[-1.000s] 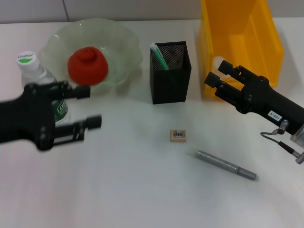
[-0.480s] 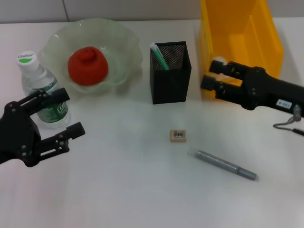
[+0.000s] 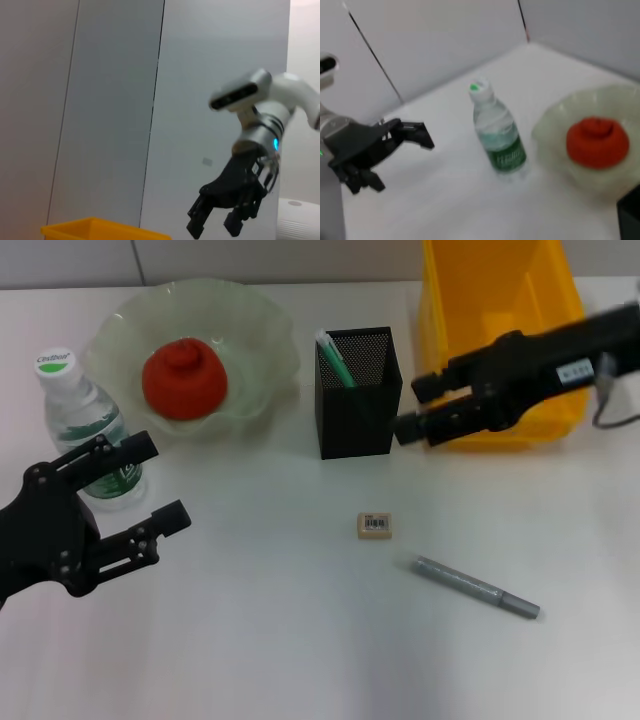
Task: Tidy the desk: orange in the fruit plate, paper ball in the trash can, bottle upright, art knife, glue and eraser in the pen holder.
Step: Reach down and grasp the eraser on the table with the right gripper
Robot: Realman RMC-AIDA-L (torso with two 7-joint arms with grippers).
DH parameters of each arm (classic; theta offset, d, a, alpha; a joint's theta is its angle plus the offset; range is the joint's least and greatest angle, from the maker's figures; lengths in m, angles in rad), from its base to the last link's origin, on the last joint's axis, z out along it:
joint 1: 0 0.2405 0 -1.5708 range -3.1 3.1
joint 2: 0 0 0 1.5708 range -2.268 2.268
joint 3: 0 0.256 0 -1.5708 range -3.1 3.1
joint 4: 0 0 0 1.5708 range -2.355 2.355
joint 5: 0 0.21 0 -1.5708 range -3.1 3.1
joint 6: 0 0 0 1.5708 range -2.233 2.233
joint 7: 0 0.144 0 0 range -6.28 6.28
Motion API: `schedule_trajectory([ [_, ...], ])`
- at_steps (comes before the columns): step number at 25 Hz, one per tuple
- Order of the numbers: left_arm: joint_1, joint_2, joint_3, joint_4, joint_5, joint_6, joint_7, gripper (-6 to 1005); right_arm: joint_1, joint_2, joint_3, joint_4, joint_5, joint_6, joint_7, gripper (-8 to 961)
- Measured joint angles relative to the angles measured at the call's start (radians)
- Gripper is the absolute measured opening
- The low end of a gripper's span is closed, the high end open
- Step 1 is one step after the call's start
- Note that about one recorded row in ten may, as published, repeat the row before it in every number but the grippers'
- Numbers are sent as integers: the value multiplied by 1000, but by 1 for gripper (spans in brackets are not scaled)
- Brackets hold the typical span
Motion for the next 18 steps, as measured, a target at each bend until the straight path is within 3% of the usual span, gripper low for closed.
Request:
schedule_trajectory([
  [1, 0, 0, 0, 0, 0, 0, 0, 791, 97, -10, -9, -16, -90, -71, 115, 670],
  [3, 2, -1, 4, -1, 1, 1, 0, 791, 136, -12, -12, -16, -130, -98, 147, 668],
  [5, 3, -2, 5, -4, 5, 1, 0, 791, 208, 0, -25, -5, -233, -123, 184, 667],
  [6, 3, -2, 5, -4, 5, 1, 0, 791, 261, 20, -61, 13, -336, -122, 192, 666],
  [10, -2, -2, 4, -28, 8, -1, 1, 791, 313, 29, -151, 54, -424, -92, 195, 662],
  [11, -2, -2, 4, -28, 8, -1, 1, 791, 334, 31, -224, 85, -438, -54, 197, 661],
  [18, -4, -2, 4, -29, 8, -8, 1, 790, 360, 32, -393, 155, -441, 79, 190, 655],
])
